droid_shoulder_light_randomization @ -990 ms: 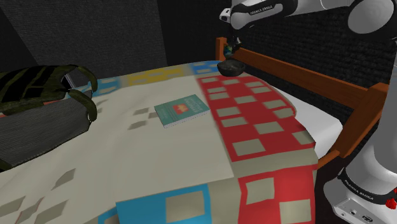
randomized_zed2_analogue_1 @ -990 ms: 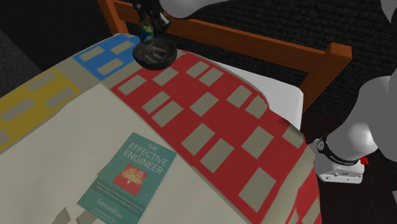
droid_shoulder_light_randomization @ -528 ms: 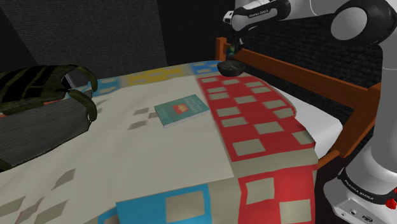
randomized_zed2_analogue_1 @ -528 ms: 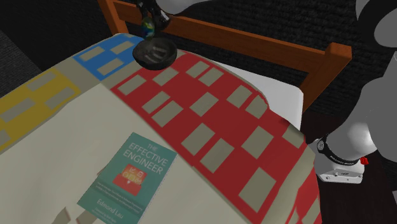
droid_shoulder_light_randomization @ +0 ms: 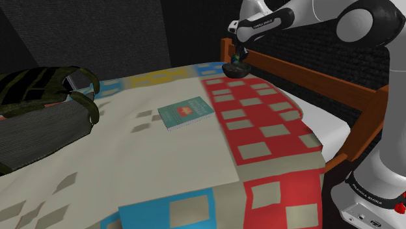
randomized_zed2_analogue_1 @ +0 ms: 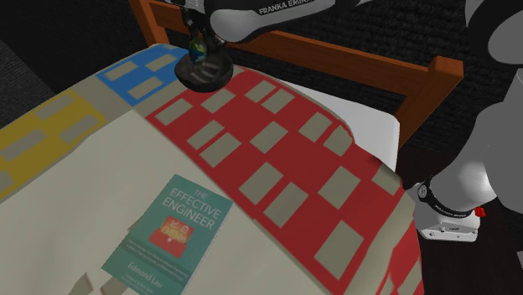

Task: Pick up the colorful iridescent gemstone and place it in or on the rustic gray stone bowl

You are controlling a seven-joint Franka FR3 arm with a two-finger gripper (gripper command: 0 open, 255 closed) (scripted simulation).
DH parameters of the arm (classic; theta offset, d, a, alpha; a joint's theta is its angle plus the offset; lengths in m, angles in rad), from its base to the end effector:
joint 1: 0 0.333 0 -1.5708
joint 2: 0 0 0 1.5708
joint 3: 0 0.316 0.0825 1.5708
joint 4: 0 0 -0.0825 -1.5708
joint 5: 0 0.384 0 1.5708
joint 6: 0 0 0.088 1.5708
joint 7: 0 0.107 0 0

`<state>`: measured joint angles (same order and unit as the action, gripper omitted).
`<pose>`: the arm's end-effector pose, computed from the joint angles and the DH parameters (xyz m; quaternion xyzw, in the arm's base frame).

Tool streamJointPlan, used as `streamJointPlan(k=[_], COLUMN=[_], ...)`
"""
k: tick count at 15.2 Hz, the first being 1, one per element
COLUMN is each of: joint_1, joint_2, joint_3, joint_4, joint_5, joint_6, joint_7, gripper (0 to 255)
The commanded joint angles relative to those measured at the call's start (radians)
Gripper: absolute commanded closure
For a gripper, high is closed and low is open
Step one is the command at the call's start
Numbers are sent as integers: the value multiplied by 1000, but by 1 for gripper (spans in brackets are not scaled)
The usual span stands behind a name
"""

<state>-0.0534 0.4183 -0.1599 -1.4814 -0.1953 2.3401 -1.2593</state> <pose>0.7055 -0.1358 0.4866 0.8057 0.5388 0.0861 0.2307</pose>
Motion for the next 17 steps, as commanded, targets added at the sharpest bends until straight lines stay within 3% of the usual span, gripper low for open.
streamJointPlan(k=[1, 11, 12, 17], joint_1=[0, 0, 0, 0], joint_2=[6, 12, 12, 13], joint_3=[-1, -3, -3, -3], joint_4=[-19, -40, -40, -40], joint_5=[-3, -6, -6, -6], joint_6=[25, 53, 53, 53], joint_7=[5, 12, 12, 12], gripper=[255, 255, 0, 0])
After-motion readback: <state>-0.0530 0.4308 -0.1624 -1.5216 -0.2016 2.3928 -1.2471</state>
